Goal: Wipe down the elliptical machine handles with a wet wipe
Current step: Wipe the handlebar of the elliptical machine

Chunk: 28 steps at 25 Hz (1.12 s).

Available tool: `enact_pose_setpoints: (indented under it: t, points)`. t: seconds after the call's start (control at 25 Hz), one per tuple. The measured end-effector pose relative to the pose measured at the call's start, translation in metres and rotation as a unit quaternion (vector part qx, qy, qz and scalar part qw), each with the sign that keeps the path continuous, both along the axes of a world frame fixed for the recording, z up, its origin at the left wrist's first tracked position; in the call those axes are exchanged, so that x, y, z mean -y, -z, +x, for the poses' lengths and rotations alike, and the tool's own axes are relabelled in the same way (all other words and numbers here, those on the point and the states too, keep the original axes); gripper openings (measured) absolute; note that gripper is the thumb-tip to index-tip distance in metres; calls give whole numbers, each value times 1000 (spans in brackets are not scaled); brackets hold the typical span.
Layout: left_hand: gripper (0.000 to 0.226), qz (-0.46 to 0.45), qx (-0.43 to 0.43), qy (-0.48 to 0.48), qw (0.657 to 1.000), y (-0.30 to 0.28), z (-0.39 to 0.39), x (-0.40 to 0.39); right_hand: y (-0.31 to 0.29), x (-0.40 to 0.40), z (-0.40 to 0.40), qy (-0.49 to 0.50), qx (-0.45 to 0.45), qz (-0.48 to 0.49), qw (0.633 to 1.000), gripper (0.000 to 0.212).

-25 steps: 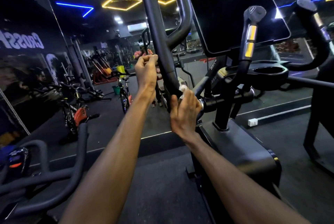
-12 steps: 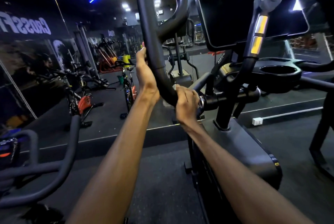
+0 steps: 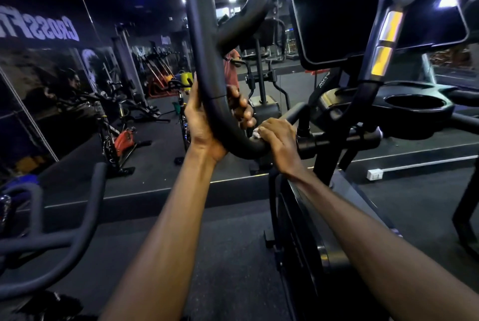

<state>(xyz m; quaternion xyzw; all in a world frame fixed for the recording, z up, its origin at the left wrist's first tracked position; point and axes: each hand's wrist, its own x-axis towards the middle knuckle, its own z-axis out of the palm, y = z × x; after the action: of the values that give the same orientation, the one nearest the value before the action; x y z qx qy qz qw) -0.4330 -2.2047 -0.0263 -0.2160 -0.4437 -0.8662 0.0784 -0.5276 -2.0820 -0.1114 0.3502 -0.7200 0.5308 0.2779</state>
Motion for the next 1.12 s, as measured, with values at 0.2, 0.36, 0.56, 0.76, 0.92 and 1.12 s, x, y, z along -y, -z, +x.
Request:
enact_pose_setpoints:
  t: [0.2,0.36,0.56,0.76,0.92,1.12]
  points:
    - [61,-5,-47,77,996,14,-15,-1,-3,-13,-55,11,62,-20,998,28]
    - [55,-20,-68,118,990,25,-30,6,3,-5,-49,8,37,-17,999,23]
    - [57,-22,-24,92,995,46,-51,2,4,-17,-86,12,32,19,999,24]
    - [60,-3,-28,90,996,49,-51,6,2,-13,-108,31,130,27,991,29]
    - [53,-45,1,16,999,40,-59,-1,8,-14,-109,26,90,39,995,30]
    - [47,-58,66,-35,996,38,-78,-17,0,-11,-142,36,183,53,981,36]
